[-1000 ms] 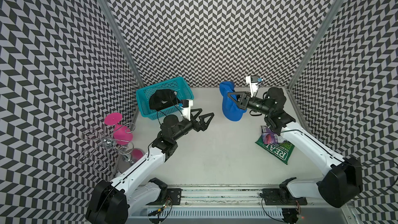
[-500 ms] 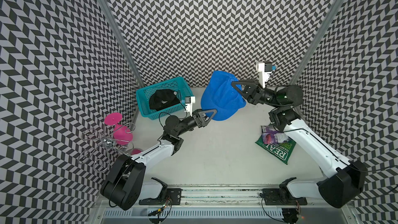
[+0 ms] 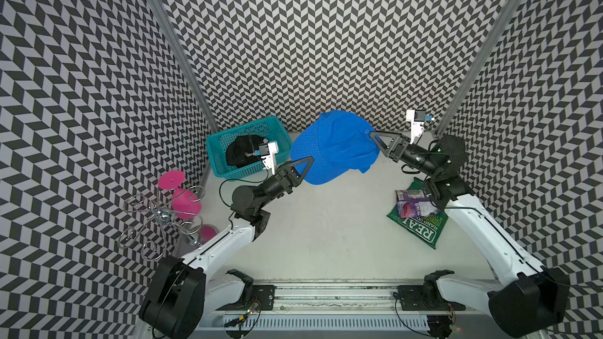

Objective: Turn the baseball cap inside out
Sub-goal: Turn over the baseball cap.

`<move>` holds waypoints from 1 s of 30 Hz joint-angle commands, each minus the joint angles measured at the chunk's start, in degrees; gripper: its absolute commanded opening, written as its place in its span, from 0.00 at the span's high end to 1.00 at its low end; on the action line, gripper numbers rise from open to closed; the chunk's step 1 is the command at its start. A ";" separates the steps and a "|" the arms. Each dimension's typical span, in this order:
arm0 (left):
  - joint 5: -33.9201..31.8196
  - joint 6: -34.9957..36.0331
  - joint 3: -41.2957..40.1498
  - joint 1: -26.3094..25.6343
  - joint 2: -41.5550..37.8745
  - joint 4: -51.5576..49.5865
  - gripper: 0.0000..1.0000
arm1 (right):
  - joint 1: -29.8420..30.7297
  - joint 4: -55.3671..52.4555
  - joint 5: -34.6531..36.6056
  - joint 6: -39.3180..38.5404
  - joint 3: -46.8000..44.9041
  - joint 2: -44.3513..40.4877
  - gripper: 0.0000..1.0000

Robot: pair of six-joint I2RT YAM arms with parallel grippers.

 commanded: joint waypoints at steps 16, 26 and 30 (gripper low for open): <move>18.63 25.94 14.98 2.49 2.38 -41.88 1.00 | -2.70 -20.50 -12.43 -13.88 -3.08 1.69 0.27; 19.08 24.42 14.97 2.54 2.88 -39.33 1.00 | -1.82 -21.26 -13.88 -13.80 -2.92 1.69 0.35; 21.00 24.33 14.98 2.44 3.09 -38.81 1.00 | -1.13 -20.44 -14.61 -13.80 -1.93 2.53 0.37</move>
